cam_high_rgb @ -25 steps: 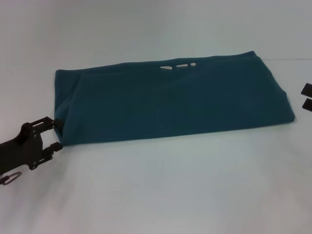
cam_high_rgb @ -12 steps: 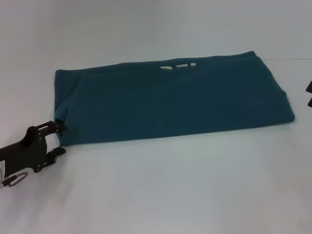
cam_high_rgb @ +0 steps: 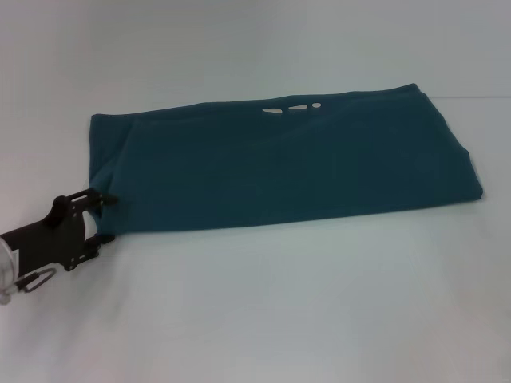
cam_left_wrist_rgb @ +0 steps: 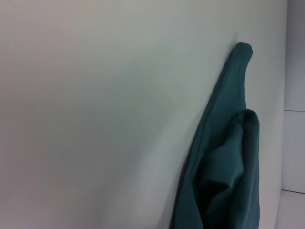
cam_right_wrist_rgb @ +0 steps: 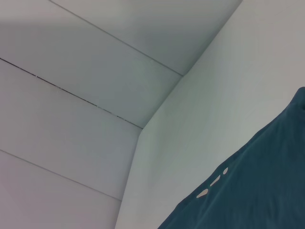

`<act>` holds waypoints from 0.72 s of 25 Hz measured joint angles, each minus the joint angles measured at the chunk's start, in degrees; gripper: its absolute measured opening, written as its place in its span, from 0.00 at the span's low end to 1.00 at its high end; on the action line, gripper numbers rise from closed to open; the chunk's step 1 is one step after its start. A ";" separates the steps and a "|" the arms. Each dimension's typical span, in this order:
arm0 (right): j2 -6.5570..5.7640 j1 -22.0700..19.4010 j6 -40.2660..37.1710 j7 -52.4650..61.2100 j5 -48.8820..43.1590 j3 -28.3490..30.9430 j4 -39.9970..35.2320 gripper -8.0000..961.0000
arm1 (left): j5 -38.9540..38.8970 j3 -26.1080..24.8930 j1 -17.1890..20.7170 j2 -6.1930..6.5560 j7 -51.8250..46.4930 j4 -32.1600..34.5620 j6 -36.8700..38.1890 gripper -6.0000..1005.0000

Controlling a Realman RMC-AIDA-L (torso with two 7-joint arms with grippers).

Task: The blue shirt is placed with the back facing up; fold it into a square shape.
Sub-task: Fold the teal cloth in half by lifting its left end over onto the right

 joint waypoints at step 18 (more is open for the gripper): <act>0.13 -0.17 0.21 -0.03 0.06 0.16 0.08 0.75 | -0.20 1.34 -5.14 -0.36 3.47 -3.19 -5.95 0.67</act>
